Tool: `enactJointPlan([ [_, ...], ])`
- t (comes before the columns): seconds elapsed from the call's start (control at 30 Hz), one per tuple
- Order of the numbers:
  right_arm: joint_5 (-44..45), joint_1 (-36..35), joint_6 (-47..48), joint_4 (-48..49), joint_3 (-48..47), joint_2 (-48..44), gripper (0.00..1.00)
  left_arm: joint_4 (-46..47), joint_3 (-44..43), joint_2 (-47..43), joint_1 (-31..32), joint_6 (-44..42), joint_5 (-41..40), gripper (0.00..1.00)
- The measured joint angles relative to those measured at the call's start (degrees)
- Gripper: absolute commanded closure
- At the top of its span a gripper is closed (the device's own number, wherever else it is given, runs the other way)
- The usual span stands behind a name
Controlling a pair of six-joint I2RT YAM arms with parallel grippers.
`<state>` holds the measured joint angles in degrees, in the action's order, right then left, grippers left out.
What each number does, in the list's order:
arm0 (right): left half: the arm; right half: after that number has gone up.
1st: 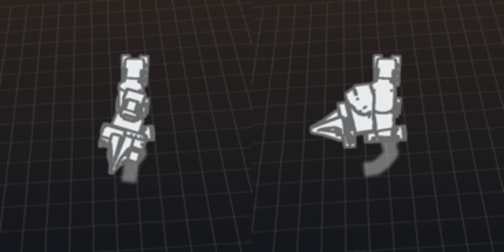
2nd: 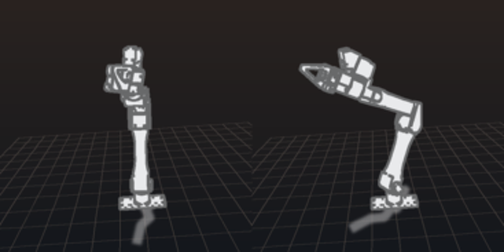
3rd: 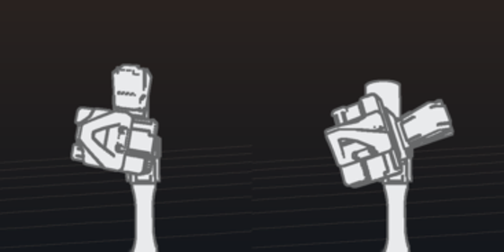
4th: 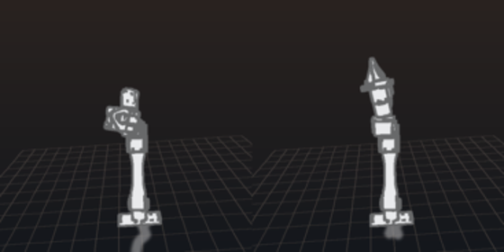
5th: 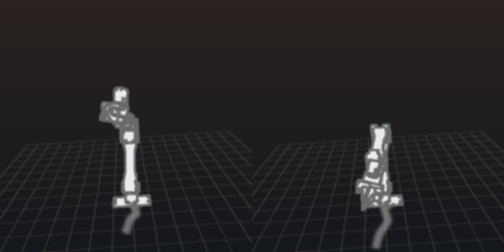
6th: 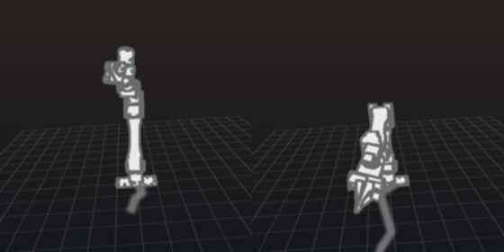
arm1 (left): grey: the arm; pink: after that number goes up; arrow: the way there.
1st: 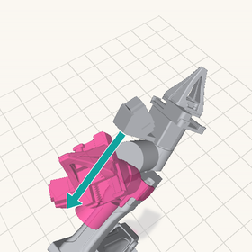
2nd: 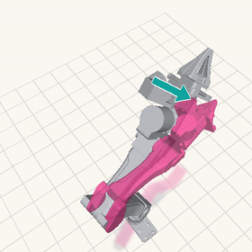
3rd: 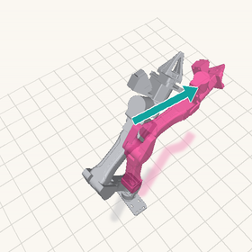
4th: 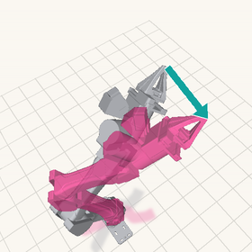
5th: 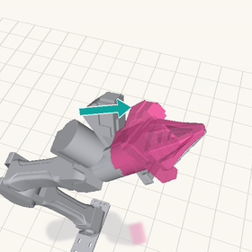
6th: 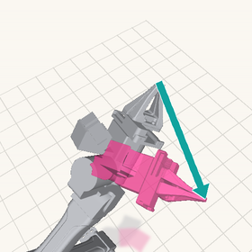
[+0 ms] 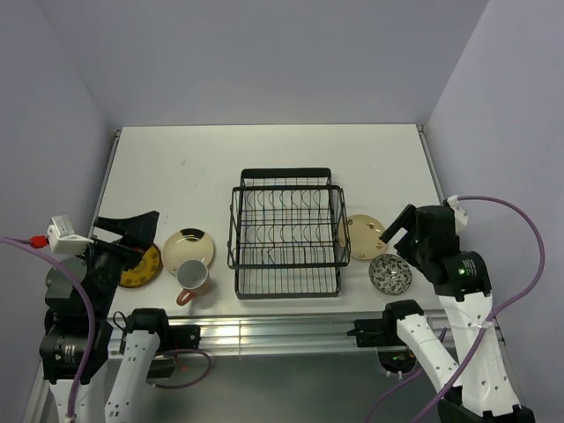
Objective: Load the mixed dishes into the dish rack
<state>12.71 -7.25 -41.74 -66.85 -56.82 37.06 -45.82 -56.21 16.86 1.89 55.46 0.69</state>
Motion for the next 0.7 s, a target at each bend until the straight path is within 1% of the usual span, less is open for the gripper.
enactJointPlan([
  [0.13,-2.01,0.00,-2.67,0.72,1.60,3.61,0.03,-0.46,0.00,1.09,0.02,-1.88,-0.07,0.01],
  [0.23,-2.89,0.00,-4.35,2.01,2.19,10.25,0.05,-0.87,0.00,2.01,0.00,-3.26,-0.09,0.01],
  [0.37,-1.66,0.00,-5.99,3.74,2.19,18.60,0.07,-0.79,0.33,2.10,0.00,-4.61,-0.11,0.01],
  [0.6,-0.07,0.02,-6.95,6.60,3.08,23.28,0.07,-0.63,1.44,2.12,0.00,-6.34,0.09,0.01],
  [0.7,-0.37,0.13,-7.32,8.37,4.44,26.45,0.10,-0.33,2.34,2.12,0.02,-6.58,0.72,0.01],
])
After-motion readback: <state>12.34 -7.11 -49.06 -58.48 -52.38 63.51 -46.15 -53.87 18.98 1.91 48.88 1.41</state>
